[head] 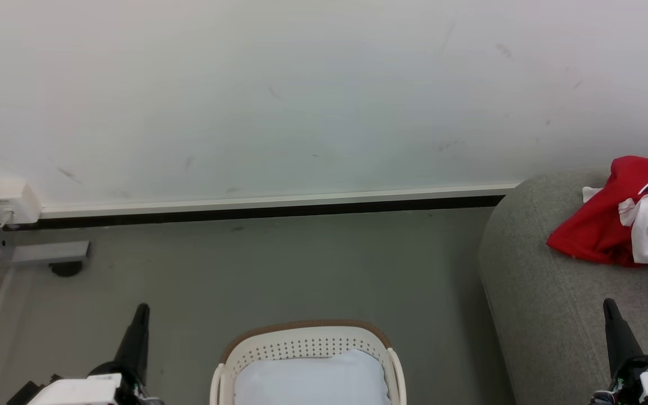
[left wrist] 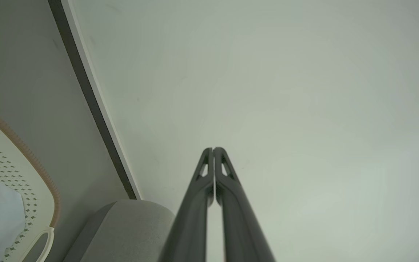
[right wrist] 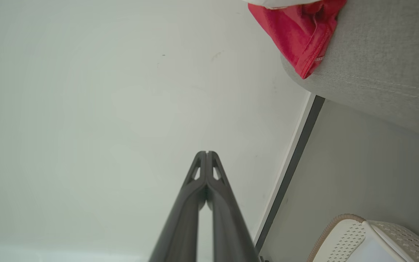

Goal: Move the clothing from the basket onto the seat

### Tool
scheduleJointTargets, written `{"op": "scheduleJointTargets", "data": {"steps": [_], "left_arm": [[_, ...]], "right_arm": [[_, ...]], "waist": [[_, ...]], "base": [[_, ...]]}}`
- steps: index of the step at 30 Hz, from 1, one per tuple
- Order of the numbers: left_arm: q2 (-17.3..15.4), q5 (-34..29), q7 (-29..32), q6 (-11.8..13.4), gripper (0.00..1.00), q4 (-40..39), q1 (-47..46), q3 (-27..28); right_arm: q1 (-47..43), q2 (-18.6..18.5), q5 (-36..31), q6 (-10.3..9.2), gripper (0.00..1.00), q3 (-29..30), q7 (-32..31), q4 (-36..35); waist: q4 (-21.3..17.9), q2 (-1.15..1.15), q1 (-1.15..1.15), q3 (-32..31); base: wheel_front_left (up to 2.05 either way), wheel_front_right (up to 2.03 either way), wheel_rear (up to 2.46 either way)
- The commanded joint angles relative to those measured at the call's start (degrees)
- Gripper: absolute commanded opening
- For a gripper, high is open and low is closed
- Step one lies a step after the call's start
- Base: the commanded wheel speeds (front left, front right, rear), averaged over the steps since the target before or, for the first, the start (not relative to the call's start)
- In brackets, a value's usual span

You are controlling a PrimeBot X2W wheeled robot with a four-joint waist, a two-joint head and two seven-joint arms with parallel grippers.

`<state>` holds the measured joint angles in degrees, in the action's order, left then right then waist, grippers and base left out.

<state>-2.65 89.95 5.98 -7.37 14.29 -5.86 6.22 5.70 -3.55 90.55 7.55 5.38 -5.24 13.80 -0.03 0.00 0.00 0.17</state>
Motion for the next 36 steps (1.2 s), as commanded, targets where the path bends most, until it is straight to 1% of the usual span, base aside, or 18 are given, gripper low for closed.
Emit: {"op": "scheduleJointTargets", "data": {"steps": [1, 6, 36], "left_arm": [[-0.4, 1.11, 0.33, -0.21, 0.0, -0.29, -0.55, 0.32], [-0.41, 2.9, 0.81, -0.21, 0.0, -0.35, -0.61, 0.5], [-0.4, 2.8, 0.76, -0.21, 0.0, -0.35, -0.58, 0.45]], "right_arm": [[0.59, 0.06, 1.36, -0.11, 0.0, 0.29, -0.46, 0.15], [0.77, 0.16, 2.67, -0.12, 0.0, 0.6, -0.85, 0.28], [0.78, 0.36, 2.19, -0.12, 0.0, 0.85, -1.16, 0.29]], "waist": [[0.01, 0.0, 0.0, 0.0], [0.03, 0.0, 0.0, 0.01], [0.03, 0.0, 0.0, 0.0]], "base": [[0.0, 0.0, 0.0], [0.0, 0.0, 0.0], [0.0, 0.0, 0.0]]}}
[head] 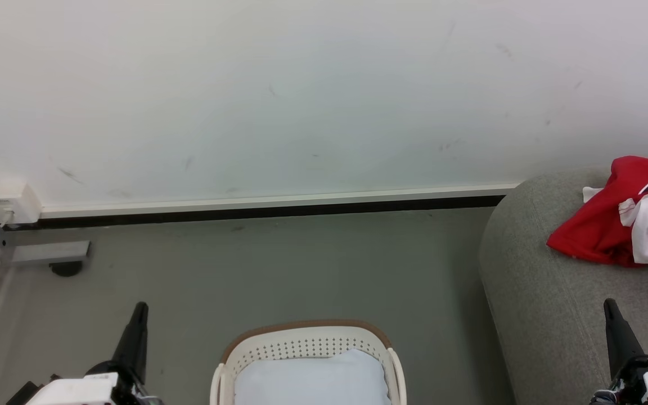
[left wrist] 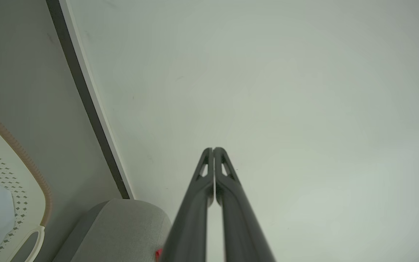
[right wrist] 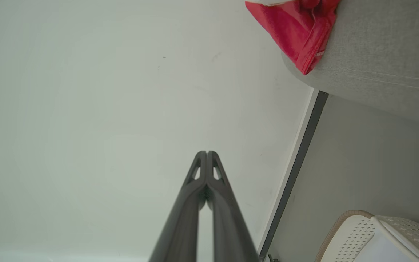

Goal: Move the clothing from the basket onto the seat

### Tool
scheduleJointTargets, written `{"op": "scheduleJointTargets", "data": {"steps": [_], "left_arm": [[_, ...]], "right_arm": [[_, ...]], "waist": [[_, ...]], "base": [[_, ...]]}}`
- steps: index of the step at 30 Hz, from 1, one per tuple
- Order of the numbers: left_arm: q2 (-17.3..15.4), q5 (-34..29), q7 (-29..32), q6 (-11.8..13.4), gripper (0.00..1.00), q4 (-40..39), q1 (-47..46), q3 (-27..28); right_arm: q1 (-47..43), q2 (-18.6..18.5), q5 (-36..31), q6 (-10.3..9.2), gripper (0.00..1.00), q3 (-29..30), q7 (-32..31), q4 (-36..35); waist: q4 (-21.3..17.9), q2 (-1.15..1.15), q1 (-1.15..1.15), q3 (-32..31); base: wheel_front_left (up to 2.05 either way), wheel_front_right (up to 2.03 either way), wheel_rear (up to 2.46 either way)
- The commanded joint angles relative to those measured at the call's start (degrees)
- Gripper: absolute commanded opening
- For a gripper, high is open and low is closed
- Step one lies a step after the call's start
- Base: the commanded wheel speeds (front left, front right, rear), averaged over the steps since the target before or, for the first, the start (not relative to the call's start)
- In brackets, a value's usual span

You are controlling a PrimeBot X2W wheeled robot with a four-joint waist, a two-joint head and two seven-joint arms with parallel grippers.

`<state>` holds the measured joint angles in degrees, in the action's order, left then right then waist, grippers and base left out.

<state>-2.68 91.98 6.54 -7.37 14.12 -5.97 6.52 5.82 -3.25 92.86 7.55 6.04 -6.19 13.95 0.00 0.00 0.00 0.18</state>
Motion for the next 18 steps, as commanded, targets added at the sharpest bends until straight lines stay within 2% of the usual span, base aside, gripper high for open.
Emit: {"op": "scheduleJointTargets", "data": {"steps": [1, 18], "left_arm": [[-0.38, 0.77, 0.2, -0.22, 0.0, -0.18, -0.46, 0.15], [-0.38, 0.77, 0.21, -0.21, 0.0, -0.18, -0.46, 0.15]], "right_arm": [[0.67, 0.06, -0.14, -0.12, 0.0, 0.19, -0.09, 0.15], [0.69, 0.13, -0.29, -0.12, 0.0, 0.32, -0.25, 0.15]], "waist": [[0.0, 0.0, 0.0, 0.0], [0.0, 0.0, 0.0, 0.0]], "base": [[0.0, 0.0, 0.0], [0.0, 0.0, 0.0]]}}
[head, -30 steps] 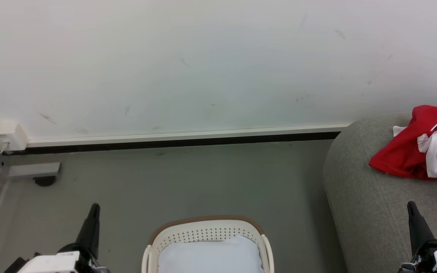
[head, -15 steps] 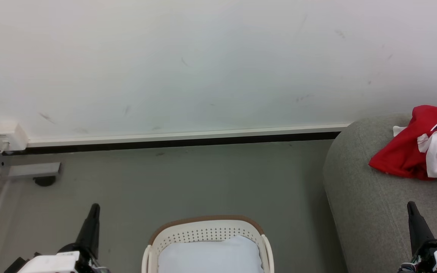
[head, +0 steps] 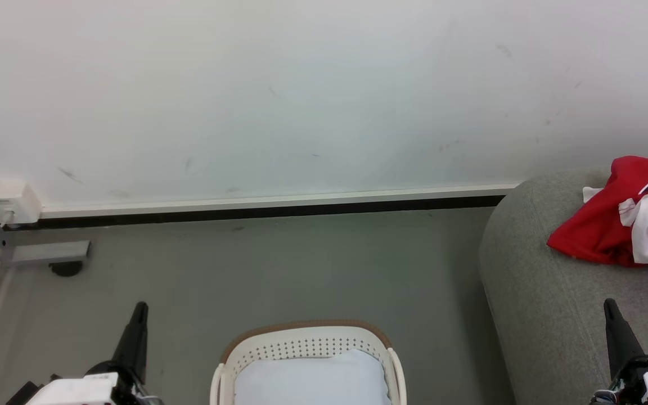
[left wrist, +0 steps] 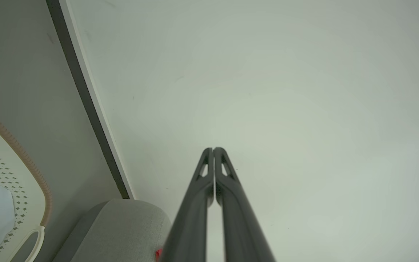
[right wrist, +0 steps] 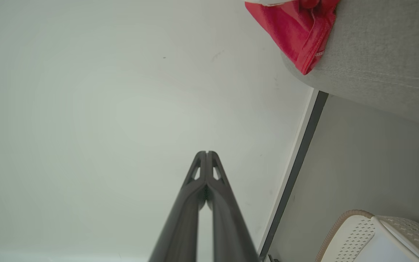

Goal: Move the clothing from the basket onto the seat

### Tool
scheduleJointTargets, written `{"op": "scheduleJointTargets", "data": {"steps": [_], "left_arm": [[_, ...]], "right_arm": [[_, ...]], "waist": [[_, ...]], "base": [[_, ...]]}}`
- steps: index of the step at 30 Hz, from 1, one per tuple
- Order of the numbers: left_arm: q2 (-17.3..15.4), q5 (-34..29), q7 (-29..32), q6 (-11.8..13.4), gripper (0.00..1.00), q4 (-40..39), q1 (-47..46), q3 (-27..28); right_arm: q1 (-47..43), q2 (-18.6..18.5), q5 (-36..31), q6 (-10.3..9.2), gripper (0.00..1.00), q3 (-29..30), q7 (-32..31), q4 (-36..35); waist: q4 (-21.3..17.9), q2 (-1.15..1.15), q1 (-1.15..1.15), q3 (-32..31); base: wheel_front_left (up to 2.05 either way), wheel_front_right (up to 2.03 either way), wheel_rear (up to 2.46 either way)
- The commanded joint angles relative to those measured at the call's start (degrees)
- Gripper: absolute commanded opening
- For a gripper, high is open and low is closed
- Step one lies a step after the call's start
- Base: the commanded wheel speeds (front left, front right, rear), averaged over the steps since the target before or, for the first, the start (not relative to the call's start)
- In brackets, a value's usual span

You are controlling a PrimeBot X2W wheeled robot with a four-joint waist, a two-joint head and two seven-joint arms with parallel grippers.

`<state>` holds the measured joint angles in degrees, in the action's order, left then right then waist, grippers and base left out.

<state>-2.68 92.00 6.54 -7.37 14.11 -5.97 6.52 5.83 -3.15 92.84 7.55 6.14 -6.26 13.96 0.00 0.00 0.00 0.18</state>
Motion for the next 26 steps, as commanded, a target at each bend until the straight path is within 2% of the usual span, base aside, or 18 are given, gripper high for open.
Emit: {"op": "scheduleJointTargets", "data": {"steps": [1, 26], "left_arm": [[-0.38, 0.77, 0.21, -0.21, 0.0, -0.17, -0.46, 0.14], [-0.38, 0.76, 0.19, -0.22, 0.0, -0.17, -0.46, 0.14]], "right_arm": [[0.68, 0.03, -0.28, -0.12, 0.0, 0.23, -0.19, 0.14], [0.7, 0.12, -0.4, -0.12, 0.0, 0.36, -0.23, 0.15]], "waist": [[0.0, 0.0, 0.0, 0.0], [0.0, 0.0, 0.0, 0.0]], "base": [[0.0, 0.0, 0.0], [0.0, 0.0, 0.0]]}}
